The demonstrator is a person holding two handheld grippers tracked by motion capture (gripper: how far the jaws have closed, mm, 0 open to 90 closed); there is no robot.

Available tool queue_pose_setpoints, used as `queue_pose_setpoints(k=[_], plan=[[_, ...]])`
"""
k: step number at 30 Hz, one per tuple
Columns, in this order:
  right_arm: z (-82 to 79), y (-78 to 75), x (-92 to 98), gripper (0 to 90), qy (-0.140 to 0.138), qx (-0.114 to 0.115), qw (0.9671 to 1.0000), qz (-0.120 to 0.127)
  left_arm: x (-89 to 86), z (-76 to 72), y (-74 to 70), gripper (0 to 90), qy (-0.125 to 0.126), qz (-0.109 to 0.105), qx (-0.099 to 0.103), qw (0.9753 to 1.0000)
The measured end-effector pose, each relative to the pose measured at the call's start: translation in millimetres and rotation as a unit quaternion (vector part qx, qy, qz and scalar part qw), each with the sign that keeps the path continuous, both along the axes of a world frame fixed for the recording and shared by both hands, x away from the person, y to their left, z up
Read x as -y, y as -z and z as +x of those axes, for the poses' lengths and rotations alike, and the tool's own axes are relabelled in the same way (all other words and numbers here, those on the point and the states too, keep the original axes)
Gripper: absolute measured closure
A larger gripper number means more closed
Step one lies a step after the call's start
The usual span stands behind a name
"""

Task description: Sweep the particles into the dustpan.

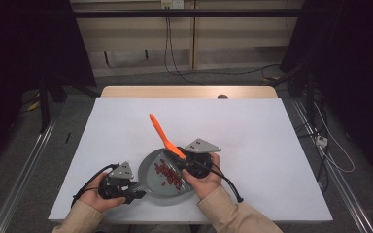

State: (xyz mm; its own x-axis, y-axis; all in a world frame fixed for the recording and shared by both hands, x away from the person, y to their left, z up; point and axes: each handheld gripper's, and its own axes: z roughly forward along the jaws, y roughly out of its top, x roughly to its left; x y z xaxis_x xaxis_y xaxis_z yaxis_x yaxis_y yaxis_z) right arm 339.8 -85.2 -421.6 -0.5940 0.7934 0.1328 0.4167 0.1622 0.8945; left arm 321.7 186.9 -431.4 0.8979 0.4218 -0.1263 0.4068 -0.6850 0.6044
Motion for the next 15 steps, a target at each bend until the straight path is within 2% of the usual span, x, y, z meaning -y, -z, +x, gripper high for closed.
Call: queue_pose_setpoints(k=[9,15], plan=[[8.7,-7.5,24.9,71.0,0.021,0.012,0.9996,-0.013,-0.7,0.7,0.3,62.6,-0.001,-0.002,-0.001,1.0],[16.5,-0.1,41.8,71.0,0.041,0.016,0.9982,-0.04,-0.5,0.8,0.5,62.6,-0.002,-0.005,-0.003,1.0]])
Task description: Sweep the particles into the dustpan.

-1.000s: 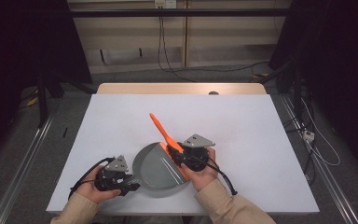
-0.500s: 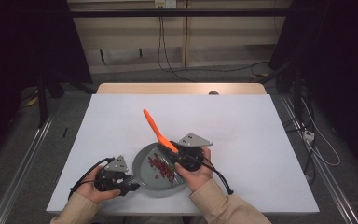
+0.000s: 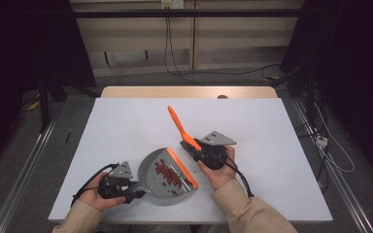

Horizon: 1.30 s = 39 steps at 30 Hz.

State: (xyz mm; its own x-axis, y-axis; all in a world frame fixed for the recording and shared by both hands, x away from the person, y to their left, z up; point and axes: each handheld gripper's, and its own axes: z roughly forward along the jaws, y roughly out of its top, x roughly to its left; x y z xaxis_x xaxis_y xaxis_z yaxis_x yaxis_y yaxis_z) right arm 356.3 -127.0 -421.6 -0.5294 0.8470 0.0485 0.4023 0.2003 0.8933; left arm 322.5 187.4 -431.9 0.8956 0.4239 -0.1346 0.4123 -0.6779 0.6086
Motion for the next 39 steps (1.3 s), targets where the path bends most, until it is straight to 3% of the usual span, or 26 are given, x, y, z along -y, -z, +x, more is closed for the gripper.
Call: queue_pose_setpoints(k=[4,7,9,10,17,23,28,33,37,39], plan=[[1.7,12.8,3.1,71.0,0.005,-0.01,0.9999,-0.012,0.3,0.2,-0.1,62.6,0.001,0.001,0.0,1.0],[-1.8,13.8,-4.3,70.9,-0.005,-0.023,0.9997,0.008,0.5,0.9,-0.2,62.6,0.002,0.004,0.0,1.0],[-5.5,13.7,-12.9,70.9,-0.014,-0.02,0.9997,0.005,1.2,0.9,-0.2,62.6,0.001,0.004,0.0,1.0],[-6.7,14.3,-16.4,70.9,-0.021,-0.03,0.9991,0.023,1.2,1.2,-0.2,62.6,0.003,0.007,0.001,1.0],[-11.2,5.4,-34.1,70.9,-0.052,-0.032,0.9958,0.068,0.5,1.2,0.5,62.6,0.0,0.002,0.001,1.0],[-8.0,4.3,-25.0,70.9,-0.045,-0.027,0.9967,0.062,0.8,1.7,1.7,62.6,-0.005,-0.003,-0.002,1.0],[-7.5,7.8,-19.2,71.0,-0.029,-0.017,0.9987,0.037,0.9,1.9,1.5,62.6,-0.005,0.001,-0.002,1.0],[-13.0,12.4,-28.1,71.0,-0.036,-0.019,0.9983,0.042,1.2,2.2,1.1,62.6,-0.006,0.001,-0.002,1.0],[-16.6,8.6,-41.1,71.0,-0.059,-0.028,0.9958,0.065,1.7,1.5,2.1,62.7,-0.01,0.0,-0.004,0.9999],[-18.3,6.4,-49.0,70.9,-0.068,-0.018,0.9958,0.059,1.9,1.1,1.9,62.6,-0.008,0.003,0.001,1.0]])
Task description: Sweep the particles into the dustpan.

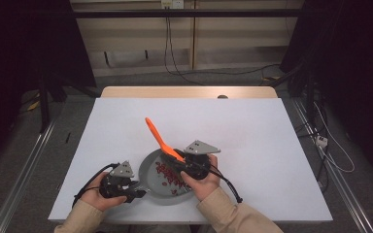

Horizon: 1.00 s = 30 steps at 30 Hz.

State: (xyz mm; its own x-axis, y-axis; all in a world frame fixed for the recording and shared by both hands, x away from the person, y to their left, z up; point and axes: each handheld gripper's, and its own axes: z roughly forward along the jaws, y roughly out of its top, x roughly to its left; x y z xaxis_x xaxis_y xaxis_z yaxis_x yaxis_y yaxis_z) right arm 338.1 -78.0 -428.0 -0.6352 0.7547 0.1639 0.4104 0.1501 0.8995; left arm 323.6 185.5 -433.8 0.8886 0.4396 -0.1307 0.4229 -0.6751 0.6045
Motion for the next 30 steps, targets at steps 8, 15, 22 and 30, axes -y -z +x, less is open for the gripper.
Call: queue_pose_setpoints(k=[8,15,22,30], plan=[[7.5,-11.6,25.8,70.9,0.025,0.019,0.9994,-0.011,2.2,0.2,2.7,62.8,-0.008,0.002,0.011,0.9999],[14.0,-12.4,62.1,70.9,0.061,0.022,0.9977,-0.023,8.0,-1.1,5.8,63.3,-0.02,-0.011,0.035,0.9991],[13.1,-12.4,85.1,70.9,0.08,0.025,0.9961,-0.028,7.8,-0.6,8.9,63.5,-0.045,-0.018,0.066,0.9967],[13.0,-11.9,100.9,70.9,0.092,0.02,0.9952,-0.025,2.6,4.4,2.4,63.4,-0.076,-0.041,0.082,0.9928]])
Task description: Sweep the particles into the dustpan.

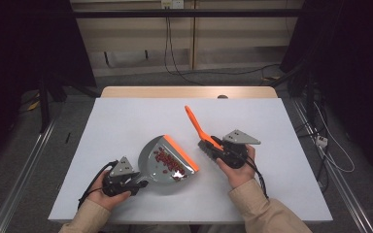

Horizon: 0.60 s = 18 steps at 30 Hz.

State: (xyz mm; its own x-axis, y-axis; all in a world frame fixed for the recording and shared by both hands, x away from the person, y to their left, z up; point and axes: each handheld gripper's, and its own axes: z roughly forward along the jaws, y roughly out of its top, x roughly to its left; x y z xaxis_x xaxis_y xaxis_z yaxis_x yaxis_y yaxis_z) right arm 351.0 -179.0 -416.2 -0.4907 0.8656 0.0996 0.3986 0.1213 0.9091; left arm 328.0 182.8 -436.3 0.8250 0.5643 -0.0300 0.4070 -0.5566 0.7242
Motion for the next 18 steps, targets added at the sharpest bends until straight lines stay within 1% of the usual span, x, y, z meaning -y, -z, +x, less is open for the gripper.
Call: queue_pose_setpoints(k=[1,2,7,11,12,14,15,16,18], plan=[[0.0,0.1,1.8,70.9,0.001,0.001,1.0,0.0,-0.6,0.4,-0.8,63.4,-0.007,-0.005,-0.002,1.0],[-0.2,0.1,3.3,70.9,0.002,0.0,1.0,0.0,-1.9,1.4,-1.4,63.4,-0.012,-0.005,0.002,0.9999],[-0.4,0.0,12.5,70.9,0.011,0.0,0.9999,0.001,-7.8,5.8,-4.6,63.3,-0.039,-0.016,0.004,0.9991],[-0.8,0.6,18.9,70.9,0.015,-0.001,0.9999,0.0,-10.4,9.8,-6.9,63.3,-0.052,-0.016,0.008,0.9985],[-1.2,0.8,19.8,70.9,0.016,-0.002,0.9999,-0.001,-10.6,10.4,-6.7,63.3,-0.056,-0.02,0.008,0.9982],[-1.5,1.5,22.1,70.9,0.016,-0.002,0.9999,0.0,-11.8,12.3,-7.1,63.3,-0.064,-0.02,0.012,0.9977],[-2.0,1.5,23.1,70.9,0.017,-0.003,0.9998,0.0,-12.6,13.0,-7.6,63.3,-0.069,-0.02,0.01,0.9974],[-2.5,1.3,24.1,70.9,0.019,-0.004,0.9998,-0.001,-13.7,14.2,-7.6,63.3,-0.073,-0.02,0.014,0.997],[-2.8,1.1,26.4,70.9,0.02,-0.002,0.9998,0.0,-15.1,15.6,-7.7,63.3,-0.083,-0.025,0.013,0.9962]])
